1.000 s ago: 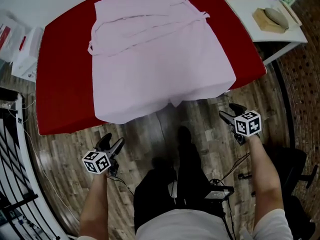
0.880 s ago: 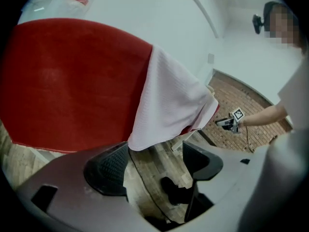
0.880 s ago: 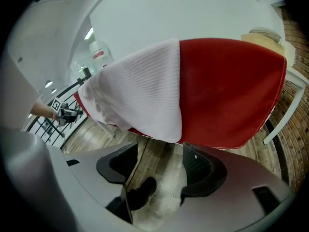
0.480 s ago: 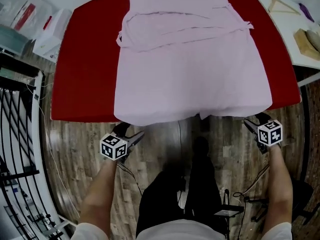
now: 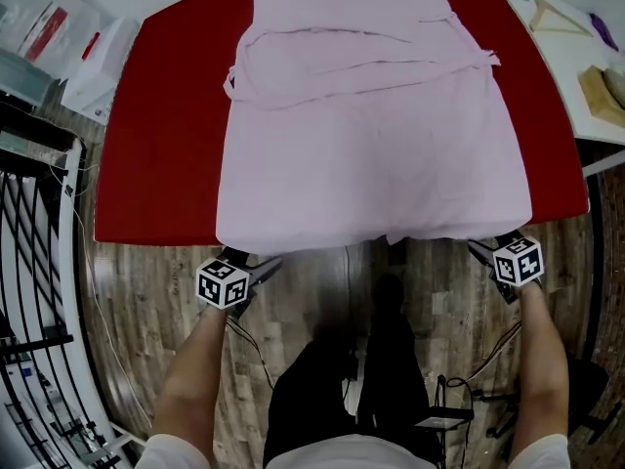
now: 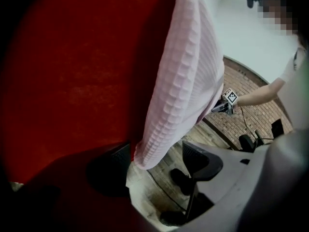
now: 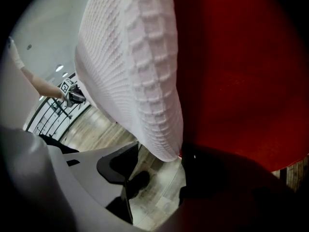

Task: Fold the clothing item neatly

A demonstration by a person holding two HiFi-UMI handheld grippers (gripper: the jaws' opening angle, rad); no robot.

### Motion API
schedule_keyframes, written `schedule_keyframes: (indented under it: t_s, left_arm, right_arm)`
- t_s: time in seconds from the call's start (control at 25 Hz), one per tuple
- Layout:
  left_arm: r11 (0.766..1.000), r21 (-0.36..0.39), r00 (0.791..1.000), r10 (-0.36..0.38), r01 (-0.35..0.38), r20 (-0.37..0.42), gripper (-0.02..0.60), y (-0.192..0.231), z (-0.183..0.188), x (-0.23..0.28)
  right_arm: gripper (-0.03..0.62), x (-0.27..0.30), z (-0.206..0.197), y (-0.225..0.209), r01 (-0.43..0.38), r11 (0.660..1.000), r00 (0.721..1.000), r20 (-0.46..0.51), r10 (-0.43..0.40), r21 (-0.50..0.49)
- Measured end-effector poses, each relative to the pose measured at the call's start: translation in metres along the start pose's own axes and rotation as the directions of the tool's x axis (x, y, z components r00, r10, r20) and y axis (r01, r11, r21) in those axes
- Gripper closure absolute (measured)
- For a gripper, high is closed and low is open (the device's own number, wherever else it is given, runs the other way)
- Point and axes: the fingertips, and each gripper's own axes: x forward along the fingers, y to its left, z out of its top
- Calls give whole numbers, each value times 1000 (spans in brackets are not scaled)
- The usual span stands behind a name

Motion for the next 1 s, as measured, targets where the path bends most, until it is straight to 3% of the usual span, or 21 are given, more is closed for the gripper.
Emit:
schedule_keyframes:
  t_s: [0.12, 0.16, 0.24, 0.28, 0.36, 0.4, 0.72, 0.92, 1.0]
  left_arm:
    - [999, -43, 999, -28, 29, 33, 267, -6, 9, 6]
    - [998, -47, 999, -41, 42, 35, 321, -10, 9, 7]
    - [994, -66, 996, -82, 84, 36, 496, -20, 9, 7]
    - [989, -89, 993, -113, 116, 43, 546, -27, 9, 6]
    - [975, -135, 984, -168, 175, 61, 554, -40, 9, 0]
    - [969, -150, 980, -188, 196, 67, 554, -47, 9, -5]
    - [894, -247, 925, -340, 374, 168, 557, -116, 21, -58]
    - [858, -296, 905, -375, 420, 200, 557, -145, 31, -89]
    - [831, -329, 892, -393, 448, 223, 557, -154, 40, -101]
  right_arm:
    - [333, 12, 1, 9, -24, 1000, 1000, -13, 24, -1]
    - [333, 13, 1, 12, -28, 1000, 1000, -13, 28, -3]
    - [340, 9, 2, 14, -26, 1000, 1000, -6, 26, -6]
    - [370, 6, 2, 15, -22, 1000, 1000, 1, 22, -5]
    - [538, -2, 3, 18, -20, 1000, 1000, 10, 20, 6]
    - [557, -6, 1, 22, -30, 999, 999, 11, 30, 16]
    - [571, -61, 10, 81, -183, 980, 982, 59, 179, 74]
    - [571, -100, 24, 110, -227, 971, 970, 105, 219, 69]
    - [571, -113, 29, 121, -250, 966, 964, 114, 242, 62]
